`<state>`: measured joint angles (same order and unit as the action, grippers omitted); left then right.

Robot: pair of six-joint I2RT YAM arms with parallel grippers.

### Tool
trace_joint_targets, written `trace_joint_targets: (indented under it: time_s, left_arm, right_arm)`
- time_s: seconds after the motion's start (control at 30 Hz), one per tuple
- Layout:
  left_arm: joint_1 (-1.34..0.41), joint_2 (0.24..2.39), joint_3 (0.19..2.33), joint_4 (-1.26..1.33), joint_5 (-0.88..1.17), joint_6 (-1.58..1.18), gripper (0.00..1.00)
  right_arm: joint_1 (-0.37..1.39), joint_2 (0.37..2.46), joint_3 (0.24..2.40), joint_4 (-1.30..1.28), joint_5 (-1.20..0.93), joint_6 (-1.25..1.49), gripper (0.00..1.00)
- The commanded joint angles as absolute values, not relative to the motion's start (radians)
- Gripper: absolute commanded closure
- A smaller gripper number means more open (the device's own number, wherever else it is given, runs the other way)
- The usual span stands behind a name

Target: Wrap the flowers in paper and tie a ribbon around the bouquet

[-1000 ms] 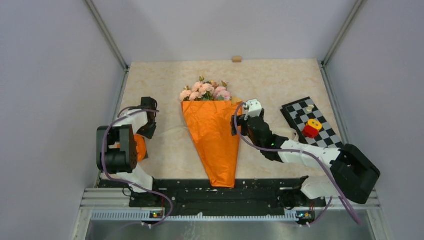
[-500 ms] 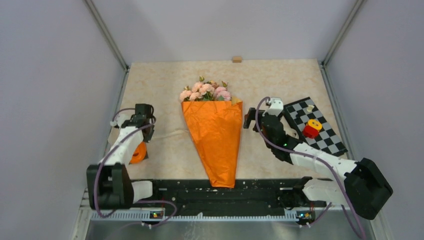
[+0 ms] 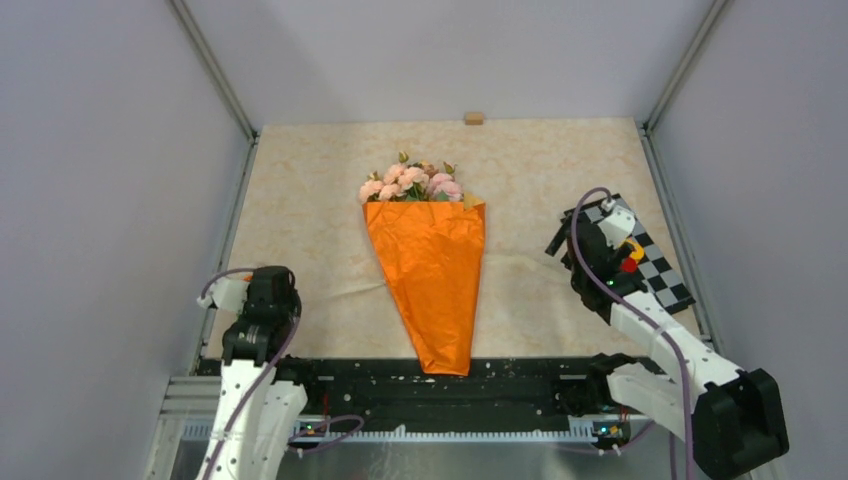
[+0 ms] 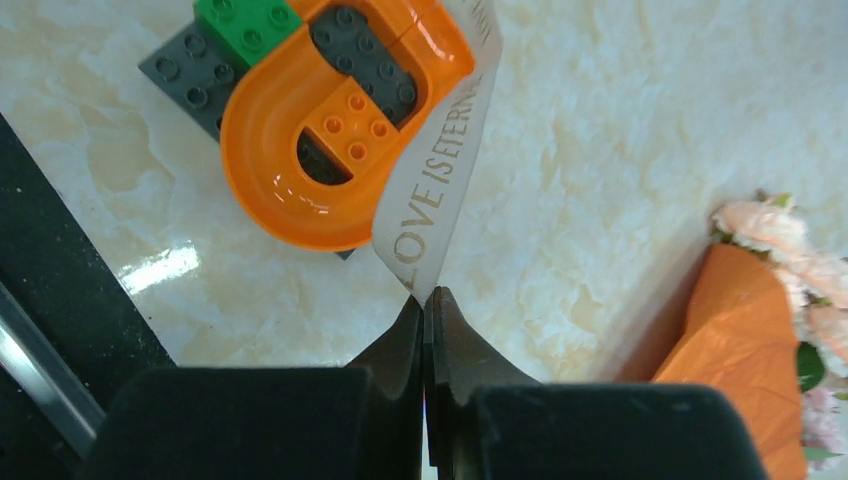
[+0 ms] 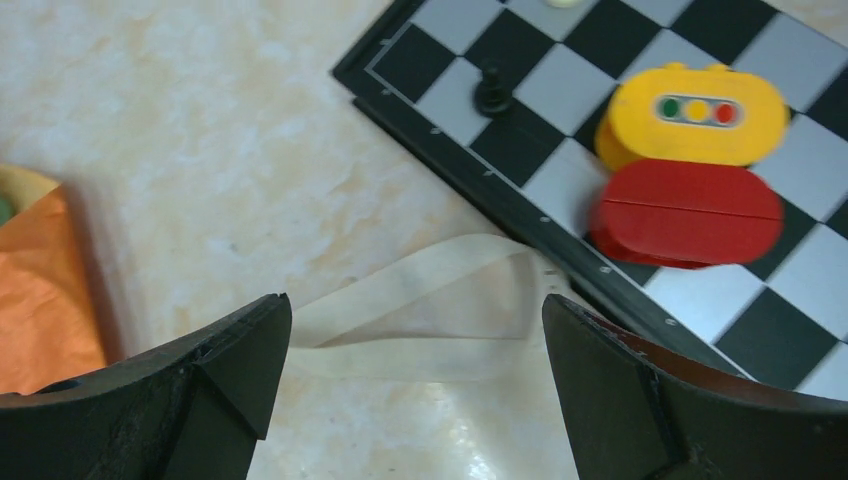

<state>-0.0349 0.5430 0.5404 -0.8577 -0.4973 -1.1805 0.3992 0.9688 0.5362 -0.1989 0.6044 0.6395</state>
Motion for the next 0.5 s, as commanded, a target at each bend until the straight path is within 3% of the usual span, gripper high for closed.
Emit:
trace_joint_targets:
  time_s: [0.0, 0.37, 0.47]
  left_arm:
    - [-0.035, 0.425, 0.565, -0.891, -0.662, -1.167, 1.0]
    - [-0.035, 0.414, 0.684, -0.968, -0.896, -1.213, 1.0]
    - [-0.035, 0.409, 0.675, -0.904, -0.901, -1.174, 1.0]
  right_arm:
    - [0.309, 0.923, 0.531, -0.355, 0.649, 0.646, 0.01]
    - [0.255, 0.99, 0.556, -0.313, 0.513, 0.495, 0.06]
    - [0.255, 1.054, 0.579, -0.237, 0.382, 0.27, 0.06]
